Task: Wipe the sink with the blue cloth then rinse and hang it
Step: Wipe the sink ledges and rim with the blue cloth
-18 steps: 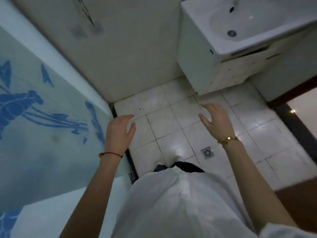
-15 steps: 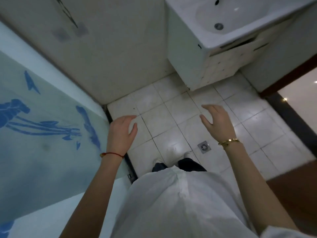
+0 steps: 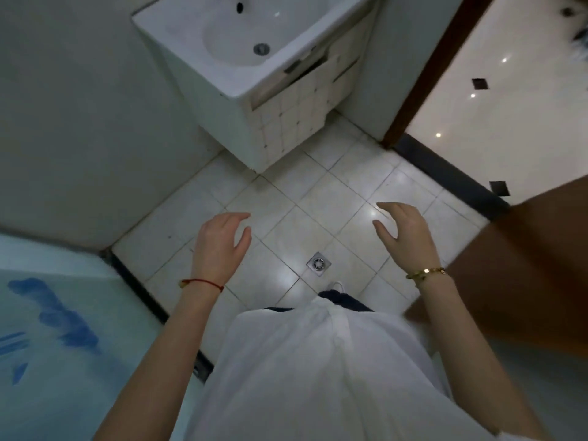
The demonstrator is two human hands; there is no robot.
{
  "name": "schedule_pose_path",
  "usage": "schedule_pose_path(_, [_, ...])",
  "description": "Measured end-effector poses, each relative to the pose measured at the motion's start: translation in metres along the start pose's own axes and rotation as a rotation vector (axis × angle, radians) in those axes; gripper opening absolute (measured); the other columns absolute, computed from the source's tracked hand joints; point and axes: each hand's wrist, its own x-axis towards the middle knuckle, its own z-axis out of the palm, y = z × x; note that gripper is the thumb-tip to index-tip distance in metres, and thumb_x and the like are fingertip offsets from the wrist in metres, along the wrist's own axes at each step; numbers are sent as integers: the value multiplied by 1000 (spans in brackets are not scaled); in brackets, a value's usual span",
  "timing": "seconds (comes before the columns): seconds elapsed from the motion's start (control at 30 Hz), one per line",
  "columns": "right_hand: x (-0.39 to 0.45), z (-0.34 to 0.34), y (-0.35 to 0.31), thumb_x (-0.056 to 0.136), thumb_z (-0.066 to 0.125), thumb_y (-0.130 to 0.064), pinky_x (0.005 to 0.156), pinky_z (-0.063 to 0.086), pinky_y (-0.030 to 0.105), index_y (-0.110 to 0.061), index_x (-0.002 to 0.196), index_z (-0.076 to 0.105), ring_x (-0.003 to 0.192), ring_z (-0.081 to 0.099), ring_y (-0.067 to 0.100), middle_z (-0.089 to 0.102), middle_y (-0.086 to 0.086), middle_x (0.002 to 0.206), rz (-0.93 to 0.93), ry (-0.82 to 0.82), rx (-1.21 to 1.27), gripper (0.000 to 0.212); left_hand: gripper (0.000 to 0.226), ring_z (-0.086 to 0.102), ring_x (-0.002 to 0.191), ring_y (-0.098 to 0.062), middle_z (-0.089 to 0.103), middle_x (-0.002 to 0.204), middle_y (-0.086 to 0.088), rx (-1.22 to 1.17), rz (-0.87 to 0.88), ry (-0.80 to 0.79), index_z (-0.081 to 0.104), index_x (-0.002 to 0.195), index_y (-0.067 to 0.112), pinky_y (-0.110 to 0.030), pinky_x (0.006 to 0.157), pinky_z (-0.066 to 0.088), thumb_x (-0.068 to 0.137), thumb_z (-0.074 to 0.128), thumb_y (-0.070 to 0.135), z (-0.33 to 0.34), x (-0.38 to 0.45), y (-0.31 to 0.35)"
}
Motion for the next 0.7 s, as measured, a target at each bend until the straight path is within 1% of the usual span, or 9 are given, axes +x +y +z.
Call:
schedule_pose_path(0.13, [20, -41, 65, 93, 59, -24, 99, 42, 38, -11, 127, 57, 115, 53, 25, 61, 8, 121, 52, 16, -12, 36, 39, 66, 99, -25, 71, 110, -6, -47, 21, -28, 68, 117, 11, -46, 90, 52, 93, 47, 34, 43, 46, 64])
schedule_pose_path(0.33, [67, -71, 119, 93, 59, -24, 101, 41, 37, -10, 126, 58, 116, 52, 24, 61, 8, 122, 61, 26, 2, 36, 40, 65, 101, -25, 71, 111, -7, -43, 35, -28, 67, 119, 11, -47, 92, 52, 94, 46, 34, 69, 103, 122])
schedule_pose_path(0.57, [148, -66, 156, 94, 58, -26, 104, 39, 37, -12, 129, 56, 120, 50, 23, 60, 7, 126, 44, -42, 32, 37, 29, 66, 100, -27, 71, 111, -9, -6, 43, 31, 67, 119, 8, -43, 92, 52, 94, 59, 20, 95, 173, 131])
schedule_pose_path(0.6, [163, -65, 161, 94, 58, -26, 105, 38, 36, -12, 129, 56, 121, 50, 22, 59, 7, 126, 43, -50, 35, 38, 28, 66, 99, -27, 71, 111, -10, -7, 39, 40, 67, 118, 7, -42, 91, 52, 94, 59, 19, 100, 184, 132])
schedule_pose_path(0.7, [216, -63, 177, 95, 58, -26, 105, 33, 33, -13, 130, 55, 124, 48, 22, 59, 6, 128, 50, -79, 34, 38, 33, 66, 98, -26, 71, 109, -10, -9, 19, 55, 68, 118, 6, -42, 90, 53, 95, 52, 25, 111, 229, 134])
